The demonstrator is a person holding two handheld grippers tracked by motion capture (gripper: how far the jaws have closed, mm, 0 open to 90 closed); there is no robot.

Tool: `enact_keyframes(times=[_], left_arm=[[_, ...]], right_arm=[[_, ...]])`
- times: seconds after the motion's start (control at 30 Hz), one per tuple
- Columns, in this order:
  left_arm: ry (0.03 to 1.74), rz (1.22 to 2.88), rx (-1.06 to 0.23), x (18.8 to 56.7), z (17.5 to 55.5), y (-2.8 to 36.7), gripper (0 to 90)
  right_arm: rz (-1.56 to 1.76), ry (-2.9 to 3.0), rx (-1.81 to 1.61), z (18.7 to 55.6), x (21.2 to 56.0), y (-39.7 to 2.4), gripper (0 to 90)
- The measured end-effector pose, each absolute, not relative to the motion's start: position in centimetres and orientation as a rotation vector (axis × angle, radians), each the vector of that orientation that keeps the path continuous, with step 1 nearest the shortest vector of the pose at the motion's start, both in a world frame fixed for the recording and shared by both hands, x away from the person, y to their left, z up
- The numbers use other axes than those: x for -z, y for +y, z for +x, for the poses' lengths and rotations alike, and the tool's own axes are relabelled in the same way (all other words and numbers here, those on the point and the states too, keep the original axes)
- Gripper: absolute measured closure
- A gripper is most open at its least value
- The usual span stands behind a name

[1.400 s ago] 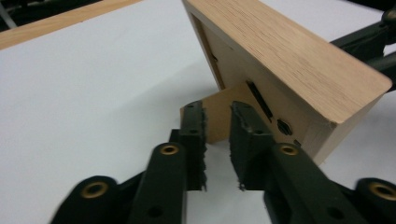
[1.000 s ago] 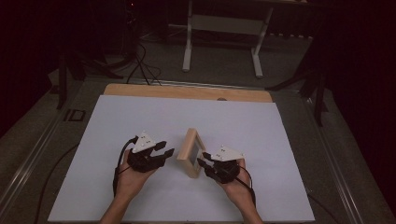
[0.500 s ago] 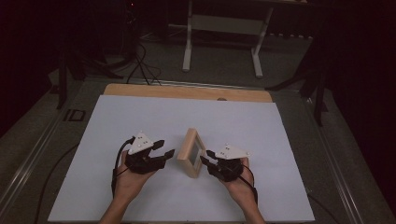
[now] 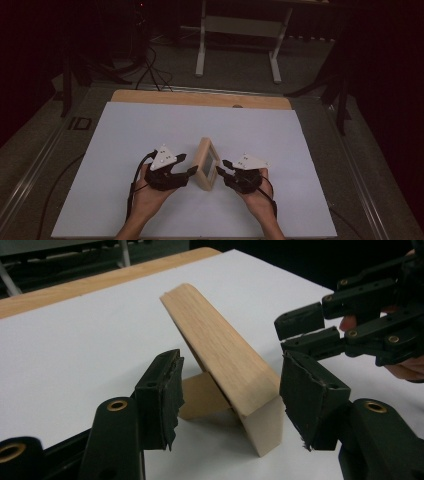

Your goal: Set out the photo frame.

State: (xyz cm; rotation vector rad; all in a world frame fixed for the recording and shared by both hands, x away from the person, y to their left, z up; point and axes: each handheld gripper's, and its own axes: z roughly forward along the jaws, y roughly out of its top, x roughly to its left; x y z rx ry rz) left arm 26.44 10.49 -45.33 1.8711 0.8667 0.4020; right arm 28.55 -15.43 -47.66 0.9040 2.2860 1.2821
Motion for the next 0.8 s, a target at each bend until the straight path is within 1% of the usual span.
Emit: enact_keyframes(times=[0.5, 0.8], left_arm=[[0.874, 1.899, -0.399, 46.2, 26.7, 8.3, 39.5], [0.941, 1.912, -0.408, 47.0, 27.4, 7.5, 39.1]], right_arm=[[0.907, 2.281, -1.283, 28.6, 47.6, -15.6, 64.6], [0.917, 2.273, -1.288, 28.7, 47.5, -15.8, 64.5]])
